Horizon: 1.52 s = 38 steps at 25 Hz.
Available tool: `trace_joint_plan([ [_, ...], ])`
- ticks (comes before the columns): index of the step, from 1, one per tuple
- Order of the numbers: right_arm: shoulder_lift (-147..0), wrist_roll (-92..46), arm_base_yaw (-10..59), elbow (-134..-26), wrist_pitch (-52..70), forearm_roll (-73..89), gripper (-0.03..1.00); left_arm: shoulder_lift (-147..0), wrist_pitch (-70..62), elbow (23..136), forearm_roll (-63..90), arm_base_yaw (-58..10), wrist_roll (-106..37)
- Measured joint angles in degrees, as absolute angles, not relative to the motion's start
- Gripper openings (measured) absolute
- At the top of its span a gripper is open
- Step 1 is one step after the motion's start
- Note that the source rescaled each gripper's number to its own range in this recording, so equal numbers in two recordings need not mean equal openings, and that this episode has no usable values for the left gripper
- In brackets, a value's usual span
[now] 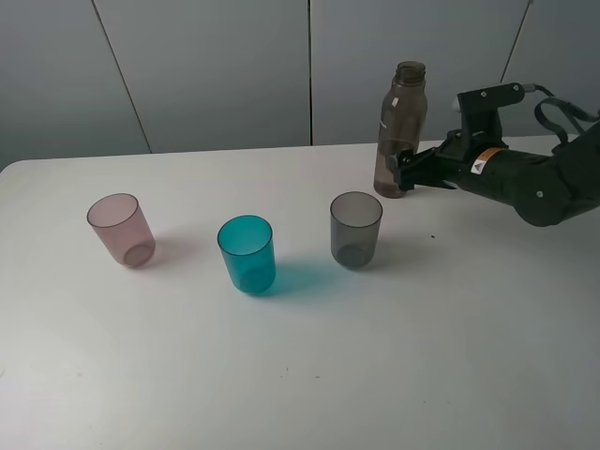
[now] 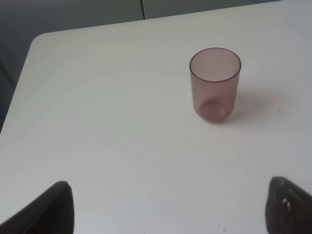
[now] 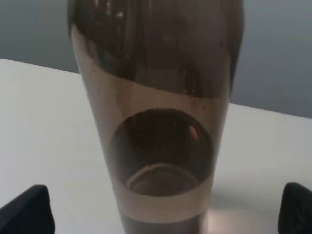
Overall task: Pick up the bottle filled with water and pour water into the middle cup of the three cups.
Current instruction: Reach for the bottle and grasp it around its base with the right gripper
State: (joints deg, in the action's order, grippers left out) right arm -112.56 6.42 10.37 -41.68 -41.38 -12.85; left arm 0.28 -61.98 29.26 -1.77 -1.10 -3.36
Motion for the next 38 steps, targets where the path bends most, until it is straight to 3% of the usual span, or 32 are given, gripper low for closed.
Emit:
trace_joint_plan([
  [15,-118.77,9.79,7.23,-44.96,-45.88,-25.92,1.00,0.28,-61.98,29.26,-1.77,-1.10,-3.36],
  [38,-126.89,11.59,7.23,-55.11,-50.43,-27.71,1.00,0.28,-61.98,29.26,-1.77,-1.10,-3.36],
])
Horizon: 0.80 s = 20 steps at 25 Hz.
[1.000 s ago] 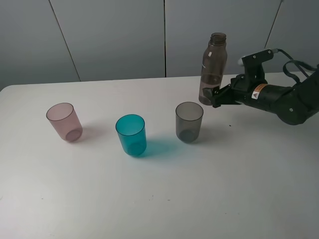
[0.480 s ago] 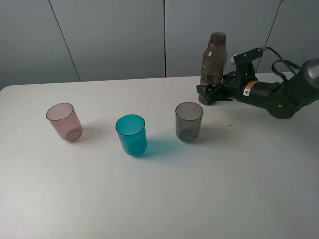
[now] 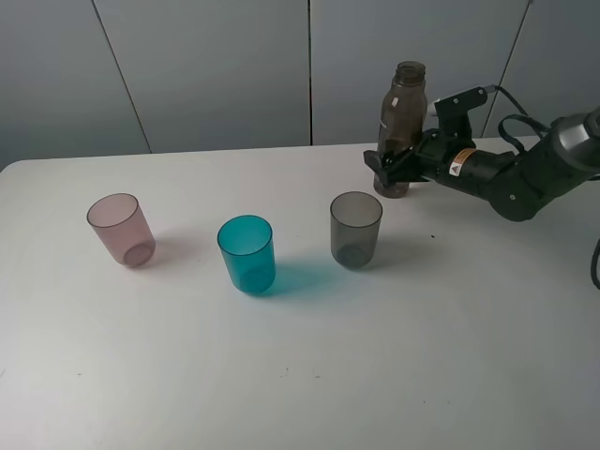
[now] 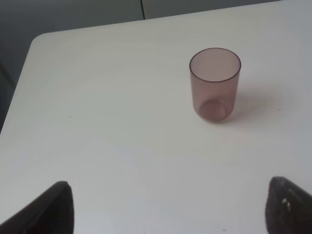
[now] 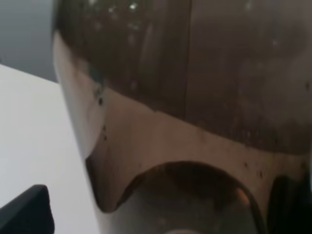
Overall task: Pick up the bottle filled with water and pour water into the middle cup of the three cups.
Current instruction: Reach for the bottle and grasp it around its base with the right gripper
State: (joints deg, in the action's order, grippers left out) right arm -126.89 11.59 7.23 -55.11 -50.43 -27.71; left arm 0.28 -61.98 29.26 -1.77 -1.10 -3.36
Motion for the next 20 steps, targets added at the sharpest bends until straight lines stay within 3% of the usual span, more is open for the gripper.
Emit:
trace_joint_plan([
  [20,-130.51,14.33,7.20,-57.61,-57.69,-26.26,1.00,0.28,-61.98,29.26,-1.77,-1.10,-3.36],
])
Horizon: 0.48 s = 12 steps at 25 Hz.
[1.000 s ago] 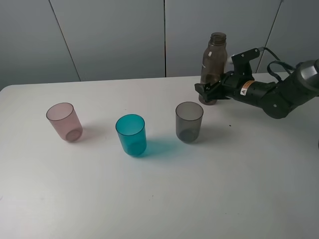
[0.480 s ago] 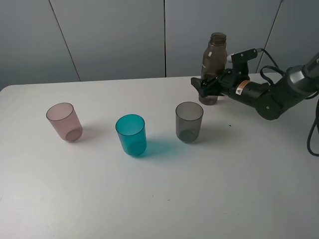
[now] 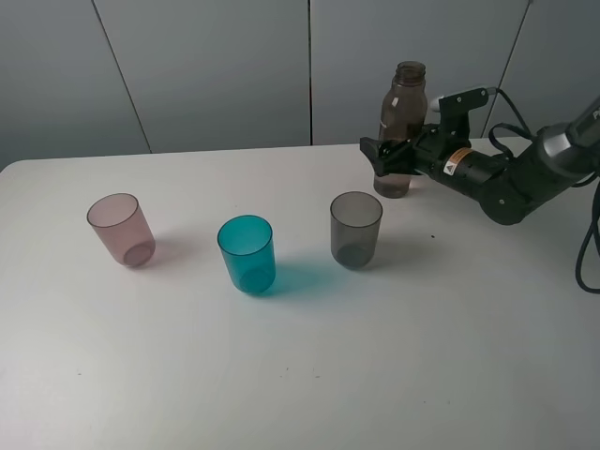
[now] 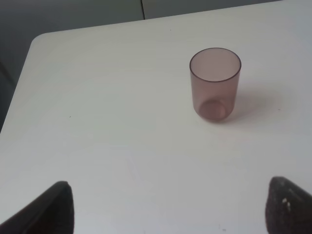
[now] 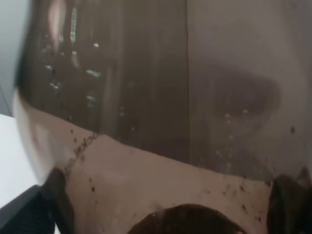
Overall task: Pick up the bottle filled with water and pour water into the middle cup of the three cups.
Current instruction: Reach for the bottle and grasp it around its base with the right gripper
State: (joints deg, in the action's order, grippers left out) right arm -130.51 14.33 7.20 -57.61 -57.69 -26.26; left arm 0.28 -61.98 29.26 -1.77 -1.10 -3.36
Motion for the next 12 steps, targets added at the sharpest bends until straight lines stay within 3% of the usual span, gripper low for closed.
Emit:
trace_joint_plan([
  [12,-132.17,15.14,7.20,-59.35,-58.08,-26.26,1.00,0.28,-61.98,29.26,-1.77,-1.10,-3.36],
])
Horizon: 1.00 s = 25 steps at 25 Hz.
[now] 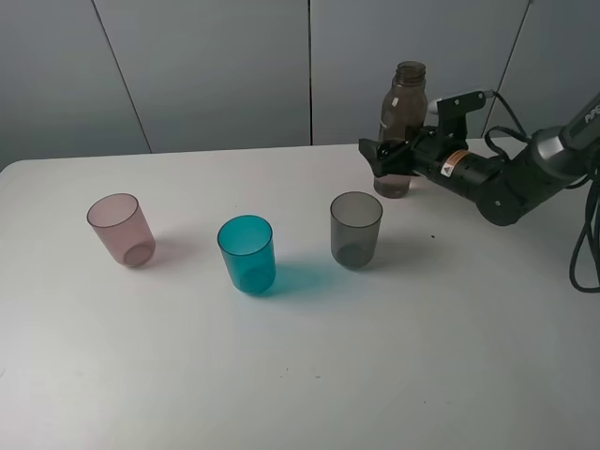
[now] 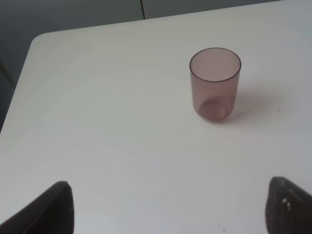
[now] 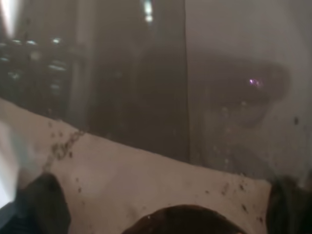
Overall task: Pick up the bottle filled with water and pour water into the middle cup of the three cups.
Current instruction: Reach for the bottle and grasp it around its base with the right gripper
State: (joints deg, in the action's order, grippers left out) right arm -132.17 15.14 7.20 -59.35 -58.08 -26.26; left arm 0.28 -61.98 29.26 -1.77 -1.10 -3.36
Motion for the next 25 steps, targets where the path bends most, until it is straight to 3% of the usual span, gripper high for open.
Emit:
trace_joint_plan([
  [22,-133.91,15.29,7.20,-60.90,-59.43,-26.37,0.98,0.28,-61.98,29.26,-1.77,-1.10,-3.36],
  [24,-133.91,15.18,7.20,-60.90,-59.43,-26.37,0.86,0.28,-61.98,29.26,-1.77,-1.10,-3.36],
  [25,-133.91,15.18,7.20,-60.90,-59.43,-26.37,0.71,0.28,-61.98,29.26,-1.77,-1.10,-3.36],
])
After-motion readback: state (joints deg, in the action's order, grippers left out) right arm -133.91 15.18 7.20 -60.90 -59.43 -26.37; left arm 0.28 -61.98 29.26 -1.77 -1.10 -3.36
